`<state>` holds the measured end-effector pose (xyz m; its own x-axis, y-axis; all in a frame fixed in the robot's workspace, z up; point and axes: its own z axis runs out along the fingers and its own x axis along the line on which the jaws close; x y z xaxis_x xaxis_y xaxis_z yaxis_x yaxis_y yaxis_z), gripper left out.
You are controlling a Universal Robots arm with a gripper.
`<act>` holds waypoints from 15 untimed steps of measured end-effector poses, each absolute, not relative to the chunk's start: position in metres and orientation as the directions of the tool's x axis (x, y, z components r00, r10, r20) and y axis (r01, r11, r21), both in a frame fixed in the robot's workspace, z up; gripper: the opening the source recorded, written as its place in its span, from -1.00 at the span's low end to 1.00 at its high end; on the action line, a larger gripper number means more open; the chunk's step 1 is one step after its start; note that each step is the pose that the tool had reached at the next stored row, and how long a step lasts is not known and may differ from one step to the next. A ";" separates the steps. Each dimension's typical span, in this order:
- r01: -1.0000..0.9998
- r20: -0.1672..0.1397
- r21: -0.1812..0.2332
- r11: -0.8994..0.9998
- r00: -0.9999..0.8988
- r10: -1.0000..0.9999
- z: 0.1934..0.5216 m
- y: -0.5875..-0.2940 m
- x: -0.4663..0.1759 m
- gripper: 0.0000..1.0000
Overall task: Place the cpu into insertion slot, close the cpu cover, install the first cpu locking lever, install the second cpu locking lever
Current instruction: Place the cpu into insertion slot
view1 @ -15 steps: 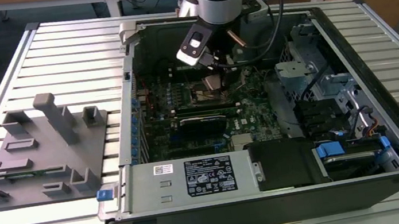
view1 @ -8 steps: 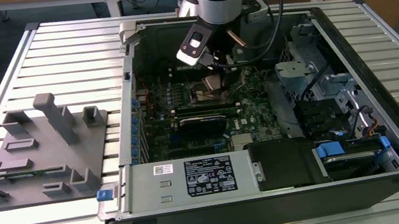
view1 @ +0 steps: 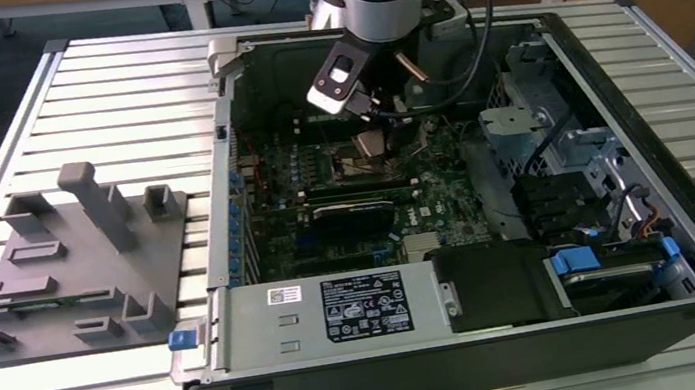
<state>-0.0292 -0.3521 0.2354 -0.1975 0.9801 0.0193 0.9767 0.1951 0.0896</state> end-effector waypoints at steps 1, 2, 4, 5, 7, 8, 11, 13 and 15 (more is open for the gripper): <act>0.979 0.019 0.090 0.182 -0.184 0.983 0.235 -0.352 -0.029 0.08; 0.982 0.019 0.089 0.165 -0.167 0.986 0.235 -0.352 -0.029 0.08; 0.988 0.019 0.089 0.129 -0.132 0.991 0.235 -0.352 -0.029 0.08; 0.990 0.019 0.090 0.111 -0.113 0.993 0.235 -0.352 -0.029 0.08; 0.993 0.019 0.090 0.075 -0.077 0.997 0.234 -0.352 -0.029 0.08; 0.994 0.019 0.090 0.058 -0.060 0.998 0.234 -0.352 -0.029 0.08; 0.995 0.019 0.089 0.038 -0.040 0.999 0.234 -0.352 -0.029 0.08; 0.995 0.019 0.089 0.037 -0.039 0.999 0.234 -0.352 -0.029 0.08; 0.995 0.019 0.089 0.037 -0.039 0.999 0.234 -0.352 -0.029 0.08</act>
<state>-0.0292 -0.3522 0.2337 -0.0390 0.9991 0.0192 0.9953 0.0372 0.0895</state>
